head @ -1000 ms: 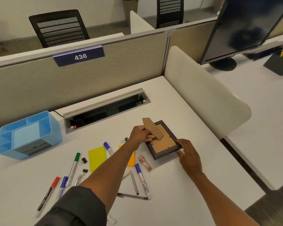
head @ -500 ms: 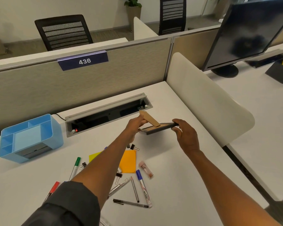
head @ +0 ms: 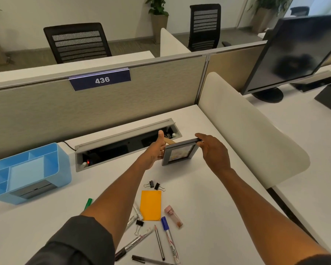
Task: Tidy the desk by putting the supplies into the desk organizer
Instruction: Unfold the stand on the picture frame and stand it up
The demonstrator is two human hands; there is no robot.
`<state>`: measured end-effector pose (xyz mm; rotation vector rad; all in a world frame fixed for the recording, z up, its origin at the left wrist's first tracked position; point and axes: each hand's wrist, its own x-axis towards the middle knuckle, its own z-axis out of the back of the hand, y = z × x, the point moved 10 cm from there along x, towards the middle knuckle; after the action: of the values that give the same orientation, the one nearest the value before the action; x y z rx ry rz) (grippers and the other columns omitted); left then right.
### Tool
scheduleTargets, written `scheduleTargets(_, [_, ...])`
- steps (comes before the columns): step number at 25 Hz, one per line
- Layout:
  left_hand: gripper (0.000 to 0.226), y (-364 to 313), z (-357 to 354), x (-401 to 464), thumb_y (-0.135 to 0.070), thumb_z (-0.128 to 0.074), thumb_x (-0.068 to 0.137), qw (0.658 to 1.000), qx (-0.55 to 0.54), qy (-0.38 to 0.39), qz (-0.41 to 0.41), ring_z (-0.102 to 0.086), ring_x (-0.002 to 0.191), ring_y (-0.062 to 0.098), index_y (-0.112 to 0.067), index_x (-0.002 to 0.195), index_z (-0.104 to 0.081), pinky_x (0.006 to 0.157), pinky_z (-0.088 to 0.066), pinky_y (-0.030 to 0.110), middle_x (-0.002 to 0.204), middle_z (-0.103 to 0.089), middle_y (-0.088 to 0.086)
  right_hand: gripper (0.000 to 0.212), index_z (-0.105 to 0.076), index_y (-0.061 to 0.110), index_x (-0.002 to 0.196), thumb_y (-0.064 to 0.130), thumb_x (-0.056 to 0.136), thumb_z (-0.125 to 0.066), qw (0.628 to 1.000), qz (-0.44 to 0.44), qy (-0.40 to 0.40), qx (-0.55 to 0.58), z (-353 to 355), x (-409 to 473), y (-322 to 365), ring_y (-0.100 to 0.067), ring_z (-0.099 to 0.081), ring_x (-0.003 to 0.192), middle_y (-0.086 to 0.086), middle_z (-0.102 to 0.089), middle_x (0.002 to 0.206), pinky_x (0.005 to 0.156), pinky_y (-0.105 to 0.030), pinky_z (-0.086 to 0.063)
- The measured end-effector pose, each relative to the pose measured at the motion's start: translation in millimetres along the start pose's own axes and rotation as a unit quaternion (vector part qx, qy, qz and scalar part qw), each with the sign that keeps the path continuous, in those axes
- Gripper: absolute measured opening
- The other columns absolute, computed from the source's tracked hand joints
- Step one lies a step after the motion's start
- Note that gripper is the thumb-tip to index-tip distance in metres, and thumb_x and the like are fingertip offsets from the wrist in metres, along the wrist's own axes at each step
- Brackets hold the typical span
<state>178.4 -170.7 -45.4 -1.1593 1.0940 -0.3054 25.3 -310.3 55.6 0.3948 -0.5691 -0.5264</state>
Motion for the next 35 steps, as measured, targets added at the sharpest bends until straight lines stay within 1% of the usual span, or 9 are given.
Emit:
scheduleTargets(3, [0.091,-3,3,7,-0.082,-0.018,0.078,0.999,-0.035,-0.001,0.011,-0.061,0.112,0.024,-0.016,0.125,-0.060,0.101,-0.046,0.040,0.120,-0.067,0.008,0.027,-0.063,0.025,0.123,0.025,0.097,-0.055,1.000,-0.006,0.026,0.000,-8,22,-6,-0.017,-0.061,0.095,0.004,-0.069,0.106,0.081,-0.027,-0.046])
scheduleTargets(6, [0.097,-2,6,18,-0.084,-0.019,0.074,0.999,-0.042,-0.005,0.027,-0.062,0.110,0.024,-0.013,0.128,-0.057,0.101,-0.046,0.040,0.116,-0.068,0.008,0.026,-0.064,0.024,0.121,0.025,0.096,-0.056,0.999,0.007,0.050,-0.018,-13,38,-6,-0.019,-0.062,0.096,0.004,-0.070,0.107,0.083,-0.031,-0.047])
scheduleTargets(8, [0.097,-1,7,24,-0.084,-0.019,0.076,0.998,-0.048,-0.007,0.033,-0.062,0.111,0.025,-0.011,0.127,-0.058,0.102,-0.046,0.041,0.115,-0.069,0.008,0.026,-0.064,0.024,0.120,0.024,0.096,-0.056,0.997,0.009,0.068,-0.024,-16,48,-7,-0.018,-0.062,0.096,0.004,-0.071,0.108,0.082,-0.029,-0.045])
scheduleTargets(12, [0.096,4,5,30,-0.082,-0.020,0.078,0.997,-0.070,0.003,0.043,-0.062,0.111,0.025,-0.009,0.130,-0.054,0.099,-0.048,0.038,0.120,-0.066,0.010,0.028,-0.063,0.022,0.123,0.023,0.098,-0.052,0.992,0.017,0.118,-0.028,-26,65,-12,-0.020,-0.062,0.100,0.001,-0.070,0.110,0.084,-0.031,-0.045])
scheduleTargets(18, [0.083,9,3,38,-0.077,-0.016,0.086,0.996,-0.075,-0.016,0.050,-0.062,0.109,0.027,-0.017,0.123,-0.060,0.093,-0.050,0.038,0.117,-0.067,0.009,0.035,-0.056,0.019,0.135,0.019,0.101,-0.045,0.990,0.005,0.137,-0.022,-37,71,-16,-0.024,-0.060,0.113,-0.006,-0.066,0.124,0.097,-0.037,-0.049])
scheduleTargets(21, [0.077,15,-1,39,-0.074,-0.016,0.089,0.994,-0.088,-0.030,0.062,-0.059,0.111,0.027,-0.018,0.122,-0.058,0.090,-0.049,0.038,0.121,-0.063,0.010,0.039,-0.051,0.018,0.140,0.017,0.102,-0.043,0.988,0.001,0.152,-0.029,-41,74,-18,-0.027,-0.058,0.117,-0.008,-0.063,0.130,0.101,-0.040,-0.047])
scheduleTargets(26, [0.077,21,-1,38,-0.072,-0.016,0.090,0.993,-0.092,-0.031,0.071,-0.052,0.123,0.034,-0.018,0.132,-0.049,0.102,-0.043,0.046,0.135,-0.054,0.012,0.046,-0.036,0.021,0.149,0.020,0.104,-0.040,0.980,-0.025,0.196,-0.037,-54,72,-20,-0.027,-0.050,0.128,-0.007,-0.053,0.142,0.108,-0.043,-0.042])
scheduleTargets(31, [0.079,24,-2,34,-0.073,-0.016,0.089,0.993,-0.096,-0.033,0.066,-0.051,0.125,0.034,-0.017,0.136,-0.047,0.105,-0.043,0.047,0.138,-0.052,0.014,0.051,-0.030,0.023,0.151,0.019,0.102,-0.043,0.978,-0.048,0.201,-0.021,-56,71,-18,-0.028,-0.049,0.130,-0.007,-0.050,0.144,0.108,-0.044,-0.042])
scheduleTargets(35, [0.085,24,0,27,-0.075,-0.013,0.088,0.994,-0.092,-0.022,0.055,-0.053,0.124,0.033,-0.016,0.135,-0.050,0.104,-0.042,0.045,0.136,-0.055,0.014,0.065,-0.018,0.025,0.154,0.021,0.099,-0.052,0.977,-0.065,0.200,-0.013,-55,65,-16,-0.029,-0.047,0.131,-0.008,-0.044,0.149,0.108,-0.046,-0.043])
